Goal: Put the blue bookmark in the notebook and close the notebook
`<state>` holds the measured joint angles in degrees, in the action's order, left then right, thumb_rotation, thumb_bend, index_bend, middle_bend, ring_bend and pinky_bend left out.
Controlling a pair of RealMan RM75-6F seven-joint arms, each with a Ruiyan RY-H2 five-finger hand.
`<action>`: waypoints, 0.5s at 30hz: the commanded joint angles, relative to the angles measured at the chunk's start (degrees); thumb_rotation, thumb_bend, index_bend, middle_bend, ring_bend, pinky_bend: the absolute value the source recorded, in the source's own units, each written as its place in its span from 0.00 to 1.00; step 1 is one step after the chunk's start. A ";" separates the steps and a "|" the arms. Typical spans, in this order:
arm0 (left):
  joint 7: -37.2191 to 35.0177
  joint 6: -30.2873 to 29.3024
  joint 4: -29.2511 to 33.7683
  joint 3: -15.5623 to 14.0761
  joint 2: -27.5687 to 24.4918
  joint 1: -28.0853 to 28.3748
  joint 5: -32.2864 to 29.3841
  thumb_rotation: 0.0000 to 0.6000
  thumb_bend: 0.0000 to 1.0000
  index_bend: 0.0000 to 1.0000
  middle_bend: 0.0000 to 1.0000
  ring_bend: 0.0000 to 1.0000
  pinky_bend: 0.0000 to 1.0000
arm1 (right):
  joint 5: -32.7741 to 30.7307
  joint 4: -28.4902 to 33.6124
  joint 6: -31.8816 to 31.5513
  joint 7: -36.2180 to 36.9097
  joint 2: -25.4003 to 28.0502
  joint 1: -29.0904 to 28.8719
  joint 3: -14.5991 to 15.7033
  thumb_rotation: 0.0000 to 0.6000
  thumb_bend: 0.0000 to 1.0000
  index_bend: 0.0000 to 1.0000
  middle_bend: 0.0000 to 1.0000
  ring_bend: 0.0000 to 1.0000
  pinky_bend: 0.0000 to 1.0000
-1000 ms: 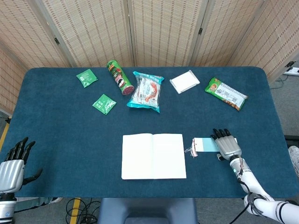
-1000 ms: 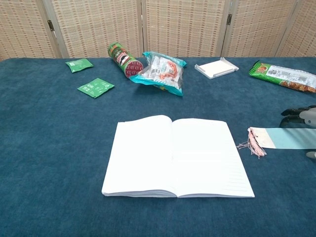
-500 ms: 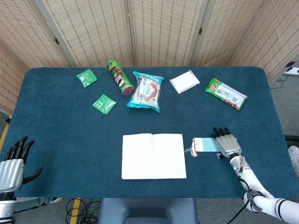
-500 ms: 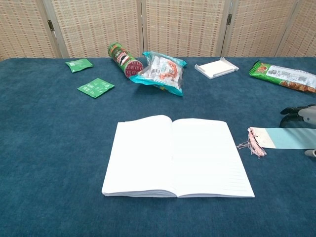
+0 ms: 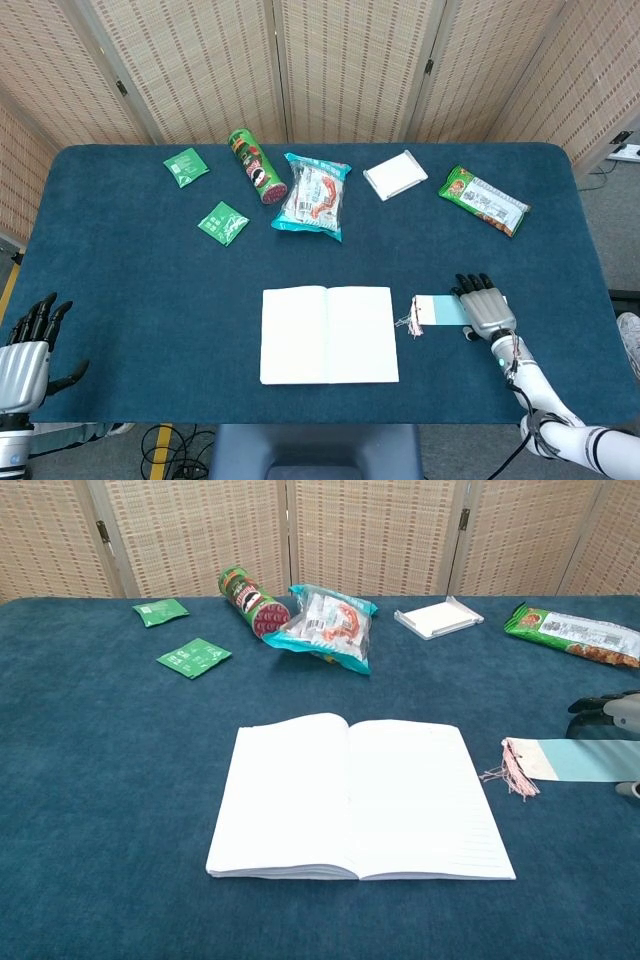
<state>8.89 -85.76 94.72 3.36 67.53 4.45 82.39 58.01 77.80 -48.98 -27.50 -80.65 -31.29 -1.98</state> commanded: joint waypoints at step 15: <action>-1.23 0.03 -1.10 -0.25 0.31 -0.25 0.15 1.00 0.25 0.13 0.00 0.01 0.16 | 0.61 0.68 -2.66 0.42 -0.29 1.04 0.50 1.00 0.30 0.33 0.06 0.00 0.00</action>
<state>7.66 -85.73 93.61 3.12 67.84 4.20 82.54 58.58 78.44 -51.60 -27.10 -80.95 -30.27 -1.47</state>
